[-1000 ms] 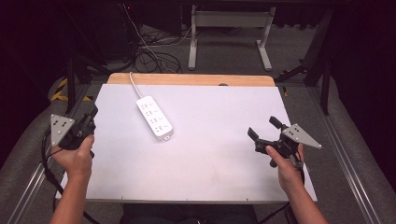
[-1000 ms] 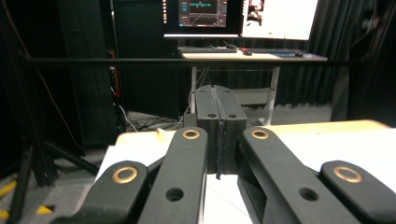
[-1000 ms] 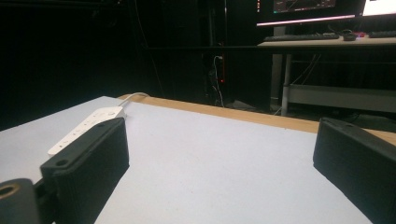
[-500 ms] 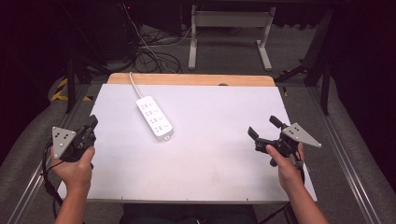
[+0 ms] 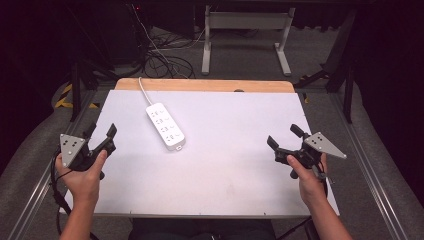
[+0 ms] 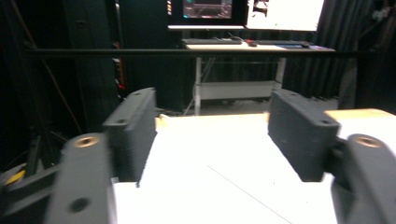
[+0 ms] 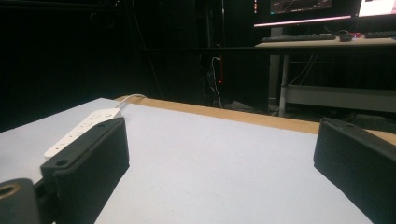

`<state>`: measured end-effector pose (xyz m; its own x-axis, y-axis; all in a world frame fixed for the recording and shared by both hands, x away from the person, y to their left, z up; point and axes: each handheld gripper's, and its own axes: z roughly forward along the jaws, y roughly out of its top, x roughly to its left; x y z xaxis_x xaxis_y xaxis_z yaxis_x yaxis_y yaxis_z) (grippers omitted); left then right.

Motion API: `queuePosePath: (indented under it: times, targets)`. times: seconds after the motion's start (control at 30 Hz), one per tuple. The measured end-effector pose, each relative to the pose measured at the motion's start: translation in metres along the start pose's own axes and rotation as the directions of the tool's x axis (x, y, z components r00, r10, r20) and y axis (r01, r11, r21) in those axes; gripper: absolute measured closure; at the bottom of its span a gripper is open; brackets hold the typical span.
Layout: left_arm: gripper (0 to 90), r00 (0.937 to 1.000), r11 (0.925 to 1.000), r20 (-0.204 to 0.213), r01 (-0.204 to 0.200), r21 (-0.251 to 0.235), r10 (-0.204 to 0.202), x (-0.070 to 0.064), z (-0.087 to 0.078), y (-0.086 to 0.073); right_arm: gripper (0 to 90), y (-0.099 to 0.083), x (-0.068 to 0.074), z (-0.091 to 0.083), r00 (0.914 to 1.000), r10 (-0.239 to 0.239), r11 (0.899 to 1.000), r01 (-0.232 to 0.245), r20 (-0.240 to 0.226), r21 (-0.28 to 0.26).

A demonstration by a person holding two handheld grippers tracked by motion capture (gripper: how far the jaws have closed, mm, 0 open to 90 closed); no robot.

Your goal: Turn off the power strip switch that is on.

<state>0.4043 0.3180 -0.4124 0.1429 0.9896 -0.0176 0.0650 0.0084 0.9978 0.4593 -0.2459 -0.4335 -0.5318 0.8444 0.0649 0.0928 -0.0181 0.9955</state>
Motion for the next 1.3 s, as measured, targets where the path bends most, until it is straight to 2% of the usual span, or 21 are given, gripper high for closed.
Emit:
queuePosePath:
  times: [0.23,0.37,0.47,0.6,0.93,1.23,1.3]
  targets:
    - [21.5,0.9994,0.9995,0.017,-0.030,-0.003,0.030,0.002,-0.001,-0.004,2.9,0.000,0.000,0.000,1.0000,0.002,1.000,-0.002,0.005,-0.003]
    - [20.7,0.9997,0.9999,0.022,-0.011,0.011,0.011,0.004,-0.001,-0.005,2.9,0.000,0.000,0.000,1.0000,0.003,1.000,-0.003,0.003,-0.003]
    - [20.1,0.9992,0.9996,0.040,0.004,0.029,-0.005,0.005,-0.001,-0.006,2.9,0.000,0.000,0.000,1.0000,0.001,1.000,-0.001,0.004,-0.003]
    - [16.5,0.9980,0.9987,0.063,-0.003,0.050,-0.001,0.005,0.000,-0.006,2.9,0.001,-0.001,-0.001,1.0000,0.002,1.000,-0.002,0.008,-0.003]
    - [16.4,0.9989,0.9984,0.039,-0.027,0.049,0.025,0.005,0.003,-0.008,2.9,0.001,-0.001,-0.003,0.9999,0.004,1.000,-0.004,0.010,-0.009]
    - [15.7,0.9990,0.9991,0.043,-0.009,0.041,0.007,0.008,-0.001,-0.011,2.9,0.002,0.001,-0.004,0.9998,0.002,1.000,-0.002,0.018,-0.008]
    - [15.3,0.9991,0.9989,0.040,-0.015,0.043,0.014,0.009,0.000,-0.011,2.9,0.002,0.001,-0.005,0.9998,0.001,1.000,-0.001,0.022,-0.008]
